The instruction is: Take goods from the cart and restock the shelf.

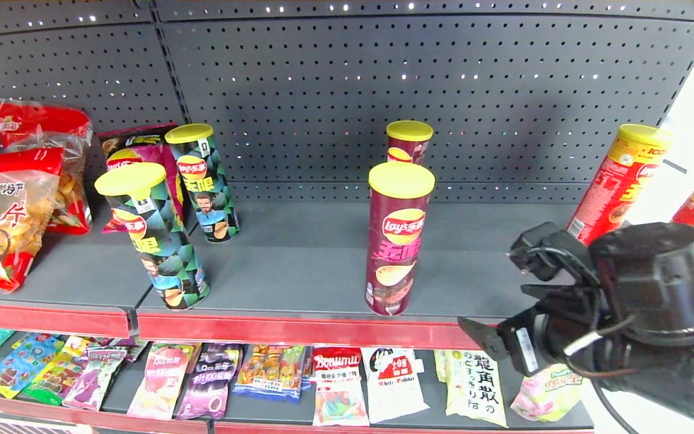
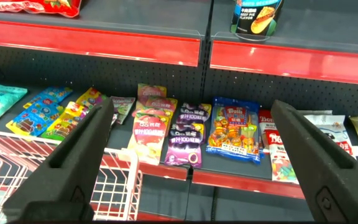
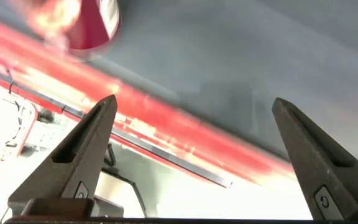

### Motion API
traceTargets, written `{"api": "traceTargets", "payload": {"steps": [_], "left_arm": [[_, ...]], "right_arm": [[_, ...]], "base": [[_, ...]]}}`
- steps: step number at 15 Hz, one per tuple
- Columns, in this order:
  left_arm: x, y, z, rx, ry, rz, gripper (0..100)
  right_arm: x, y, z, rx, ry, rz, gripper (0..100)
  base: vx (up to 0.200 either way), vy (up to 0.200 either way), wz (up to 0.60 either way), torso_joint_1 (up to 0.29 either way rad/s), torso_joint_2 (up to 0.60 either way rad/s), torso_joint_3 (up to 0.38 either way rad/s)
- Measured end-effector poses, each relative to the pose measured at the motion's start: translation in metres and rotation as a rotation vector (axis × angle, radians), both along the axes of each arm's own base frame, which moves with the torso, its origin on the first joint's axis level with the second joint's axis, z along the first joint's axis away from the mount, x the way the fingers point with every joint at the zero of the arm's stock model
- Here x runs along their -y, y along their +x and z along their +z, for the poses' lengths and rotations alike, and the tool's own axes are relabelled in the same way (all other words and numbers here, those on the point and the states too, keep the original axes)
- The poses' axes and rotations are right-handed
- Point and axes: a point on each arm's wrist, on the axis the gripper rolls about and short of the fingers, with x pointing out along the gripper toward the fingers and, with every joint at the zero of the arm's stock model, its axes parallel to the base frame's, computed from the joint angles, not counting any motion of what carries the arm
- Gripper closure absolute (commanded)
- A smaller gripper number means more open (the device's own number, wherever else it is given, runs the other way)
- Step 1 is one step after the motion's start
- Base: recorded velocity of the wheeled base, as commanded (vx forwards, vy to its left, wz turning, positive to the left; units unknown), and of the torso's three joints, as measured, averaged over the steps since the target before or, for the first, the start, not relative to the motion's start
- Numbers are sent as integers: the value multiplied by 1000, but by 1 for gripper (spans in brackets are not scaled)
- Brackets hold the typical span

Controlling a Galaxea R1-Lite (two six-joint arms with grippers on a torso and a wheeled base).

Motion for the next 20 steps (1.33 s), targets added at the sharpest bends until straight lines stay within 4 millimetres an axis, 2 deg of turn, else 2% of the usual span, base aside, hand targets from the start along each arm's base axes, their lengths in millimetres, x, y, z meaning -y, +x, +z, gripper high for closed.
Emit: {"api": "traceTargets", "payload": {"steps": [2,5,7,9,11,14,16,20], "left_arm": [[0,0,0,-1,0,0,0],[0,0,0,-1,0,0,0],[0,0,0,-1,0,0,0],[0,0,0,-1,0,0,0],[0,0,0,0,0,0,0],[0,0,0,0,0,0,0],[0,0,0,-1,1,0,0],[0,0,0,-1,1,0,0]], "right_arm": [[27,-24,6,43,21,14,0],[78,-65,13,132,88,99,0],[114,-104,11,235,152,61,0],[134,-147,-1,337,223,-24,0],[141,-177,-25,409,265,-153,0],[141,-185,-74,429,306,-256,0],[139,-189,-87,469,290,-235,0],[139,-192,-91,509,293,-245,0]], "base": [[0,0,0,0,0,0],[0,0,0,0,0,0],[0,0,0,0,0,0],[0,0,0,0,0,0],[0,0,0,0,0,0],[0,0,0,0,0,0],[0,0,0,0,0,0],[0,0,0,0,0,0]]}}
